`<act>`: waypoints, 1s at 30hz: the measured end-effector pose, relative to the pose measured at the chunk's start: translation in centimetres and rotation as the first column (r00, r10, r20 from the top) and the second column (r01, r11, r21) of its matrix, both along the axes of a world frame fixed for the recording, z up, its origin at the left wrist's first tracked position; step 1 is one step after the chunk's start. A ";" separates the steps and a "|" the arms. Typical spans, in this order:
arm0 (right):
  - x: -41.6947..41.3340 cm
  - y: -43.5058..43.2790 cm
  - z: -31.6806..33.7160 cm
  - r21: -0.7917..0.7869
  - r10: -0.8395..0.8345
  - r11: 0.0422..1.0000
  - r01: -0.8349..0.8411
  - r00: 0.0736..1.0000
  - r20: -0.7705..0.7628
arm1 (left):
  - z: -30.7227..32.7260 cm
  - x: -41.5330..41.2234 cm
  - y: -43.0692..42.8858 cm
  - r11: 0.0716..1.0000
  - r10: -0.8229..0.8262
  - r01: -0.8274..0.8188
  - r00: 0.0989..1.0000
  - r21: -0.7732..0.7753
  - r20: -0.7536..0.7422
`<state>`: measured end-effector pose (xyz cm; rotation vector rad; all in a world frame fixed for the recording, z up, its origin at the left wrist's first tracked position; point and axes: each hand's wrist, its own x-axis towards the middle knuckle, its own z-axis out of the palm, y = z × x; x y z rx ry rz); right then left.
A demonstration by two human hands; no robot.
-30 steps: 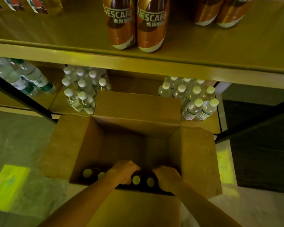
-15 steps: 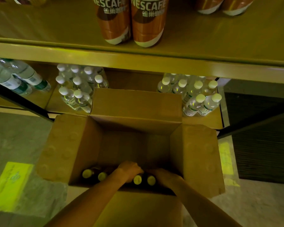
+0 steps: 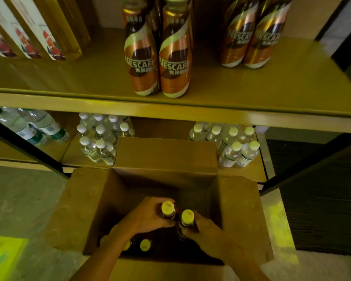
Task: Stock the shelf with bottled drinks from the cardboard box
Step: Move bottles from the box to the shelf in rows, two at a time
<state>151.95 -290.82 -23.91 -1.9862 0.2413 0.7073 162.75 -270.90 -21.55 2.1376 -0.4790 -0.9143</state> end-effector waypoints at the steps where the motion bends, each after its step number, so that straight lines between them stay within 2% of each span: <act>1: 0.0 -0.2 1.0 0.010 -0.047 0.999 0.047 0.998 0.039 | 1.3 0.1 -0.1 0.997 0.045 -0.044 0.999 -0.067 0.015; 4: 0.1 -1.0 5.2 0.038 -0.179 0.984 0.175 0.969 0.168 | 5.5 0.2 -0.8 0.972 0.111 -0.095 0.992 -0.213 0.066; 6: 0.1 -1.7 8.4 0.115 -0.279 0.960 0.257 0.924 0.262 | 8.1 0.4 -1.4 0.951 0.140 -0.102 0.984 -0.292 0.112; 13: 1.5 -3.4 17.7 0.261 -0.431 0.902 0.343 0.719 0.545 | 15.1 1.1 -4.4 0.855 0.259 -0.158 0.955 -0.494 0.142; 18: 2.4 -4.8 23.3 0.320 -0.467 0.883 0.342 0.582 0.666 | 20.6 1.2 -7.2 0.778 0.341 -0.133 0.910 -0.614 0.235; 23: 3.8 -6.3 28.6 0.356 -0.503 0.856 0.375 0.441 0.744 | 25.9 2.1 -10.0 0.691 0.390 -0.105 0.887 -0.715 0.247; 30: 7.9 -9.3 32.4 0.322 -0.496 0.832 0.452 0.345 0.797 | 29.2 5.4 -14.7 0.701 0.449 -0.106 0.834 -0.705 0.320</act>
